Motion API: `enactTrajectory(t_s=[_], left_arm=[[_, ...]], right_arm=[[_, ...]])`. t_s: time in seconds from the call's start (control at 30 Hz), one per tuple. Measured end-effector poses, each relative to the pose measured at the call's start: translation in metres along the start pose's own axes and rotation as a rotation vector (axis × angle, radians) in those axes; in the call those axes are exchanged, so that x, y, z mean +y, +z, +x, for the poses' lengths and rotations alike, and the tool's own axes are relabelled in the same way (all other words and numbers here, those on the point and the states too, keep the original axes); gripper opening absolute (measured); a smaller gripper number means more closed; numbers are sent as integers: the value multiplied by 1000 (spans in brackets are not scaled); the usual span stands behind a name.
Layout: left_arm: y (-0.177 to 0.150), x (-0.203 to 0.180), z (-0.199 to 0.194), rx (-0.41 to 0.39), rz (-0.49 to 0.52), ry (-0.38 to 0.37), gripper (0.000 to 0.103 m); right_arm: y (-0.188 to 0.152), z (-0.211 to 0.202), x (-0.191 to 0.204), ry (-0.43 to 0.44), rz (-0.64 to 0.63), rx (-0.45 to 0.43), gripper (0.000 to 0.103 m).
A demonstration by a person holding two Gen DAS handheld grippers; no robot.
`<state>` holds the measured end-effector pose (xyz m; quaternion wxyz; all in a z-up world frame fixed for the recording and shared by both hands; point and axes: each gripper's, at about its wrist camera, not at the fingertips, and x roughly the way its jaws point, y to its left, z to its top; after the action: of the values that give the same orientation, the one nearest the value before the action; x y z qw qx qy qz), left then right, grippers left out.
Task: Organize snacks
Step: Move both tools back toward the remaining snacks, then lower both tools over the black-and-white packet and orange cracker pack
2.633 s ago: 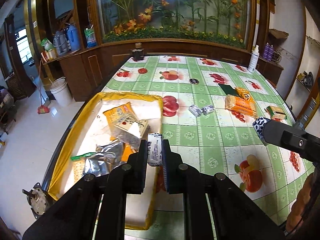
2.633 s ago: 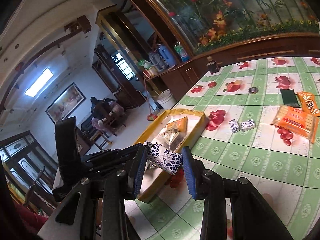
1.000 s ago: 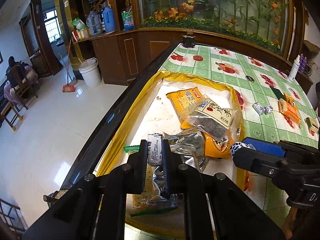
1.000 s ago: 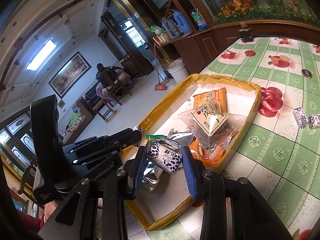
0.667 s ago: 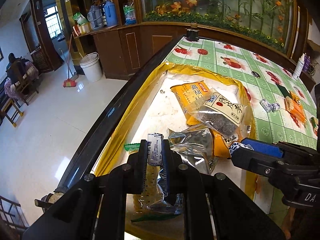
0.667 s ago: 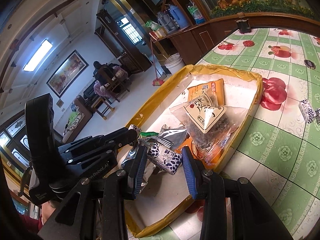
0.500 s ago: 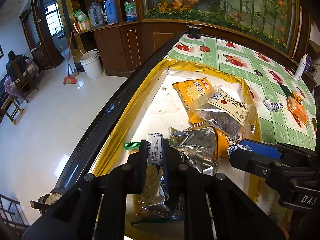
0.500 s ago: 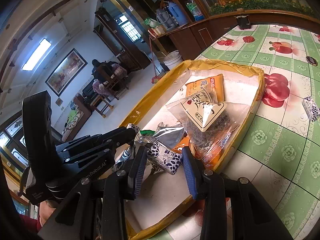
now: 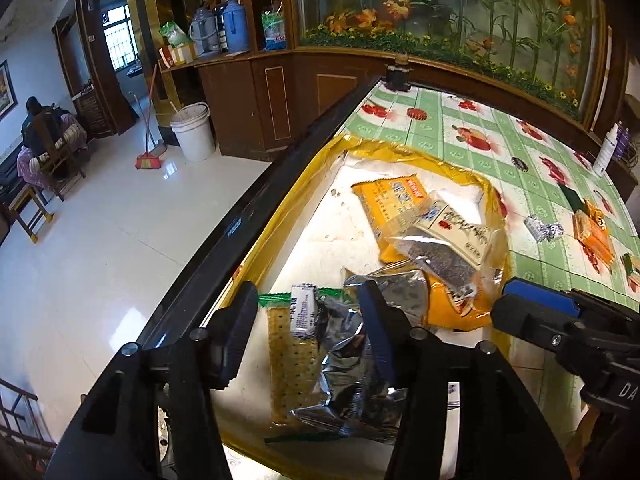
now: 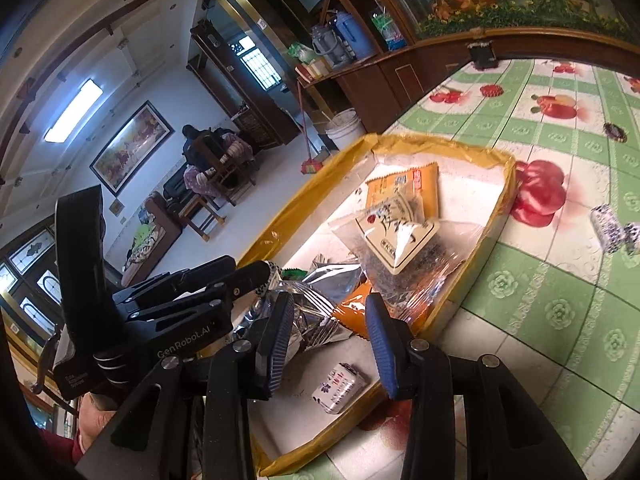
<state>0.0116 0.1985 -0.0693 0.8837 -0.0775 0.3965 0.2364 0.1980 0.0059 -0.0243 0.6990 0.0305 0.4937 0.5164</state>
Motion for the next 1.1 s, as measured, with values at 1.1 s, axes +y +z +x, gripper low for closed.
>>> enactTrajectory(t_s=[1.1], left_arm=[[13,-164,-30,34,218,-221,75]], right_arm=[[-53,-195,-123,-281,166,-219,63]])
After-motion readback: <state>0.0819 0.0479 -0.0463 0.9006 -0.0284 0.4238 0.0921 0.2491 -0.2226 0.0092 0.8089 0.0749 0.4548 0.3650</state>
